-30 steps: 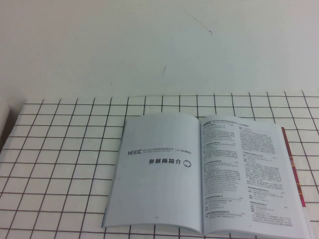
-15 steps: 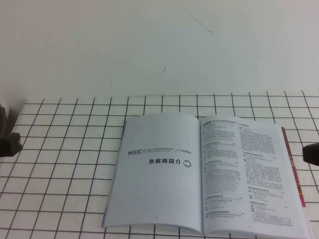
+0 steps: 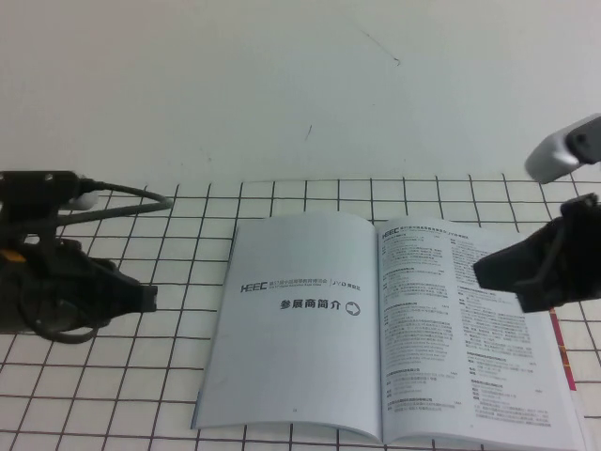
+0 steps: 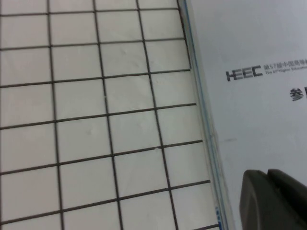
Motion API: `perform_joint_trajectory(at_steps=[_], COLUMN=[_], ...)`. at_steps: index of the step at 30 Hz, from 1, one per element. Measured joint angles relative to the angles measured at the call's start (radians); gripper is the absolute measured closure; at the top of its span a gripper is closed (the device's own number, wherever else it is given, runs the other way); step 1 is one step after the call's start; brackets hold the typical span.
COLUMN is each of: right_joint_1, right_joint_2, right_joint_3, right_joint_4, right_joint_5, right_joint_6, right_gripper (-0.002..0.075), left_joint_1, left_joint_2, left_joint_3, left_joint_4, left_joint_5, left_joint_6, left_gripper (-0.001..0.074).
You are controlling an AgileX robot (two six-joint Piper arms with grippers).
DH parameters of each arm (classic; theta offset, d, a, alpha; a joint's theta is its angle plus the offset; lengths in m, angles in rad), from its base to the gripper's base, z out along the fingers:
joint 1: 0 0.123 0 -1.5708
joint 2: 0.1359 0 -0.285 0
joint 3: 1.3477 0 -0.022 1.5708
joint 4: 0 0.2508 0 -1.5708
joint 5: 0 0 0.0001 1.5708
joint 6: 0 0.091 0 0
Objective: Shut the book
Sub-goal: 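Close the open booklet and leave it lying on the table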
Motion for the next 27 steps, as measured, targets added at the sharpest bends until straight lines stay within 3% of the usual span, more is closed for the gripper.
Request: perform_joint_trajectory(at_steps=[6, 13, 27], right_joint_1=[0.124, 0.201, 0.208], right_joint_2=[0.11, 0.303, 0.548], right_joint_3=[-0.036, -0.141, -0.293], right_joint_4=[-0.103, -0.131, -0.182], right_joint_5=[-0.075, -0.084, -0.101], right_joint_6=[0.105, 0.117, 0.13], right_gripper=[0.0729, 0.0729, 0.0729], left_joint_1=[0.023, 0.186, 0.219], left_joint_2=[0.122, 0.249, 0.583], left_joint_3=[-0.074, -0.099, -0.1], left_joint_4=[-0.179, -0.542, -0.897], left_joint_5=[0.082, 0.198, 0.189], left_joint_6=[0.196, 0.463, 0.762], left_gripper=[0.0738, 0.0738, 0.0738])
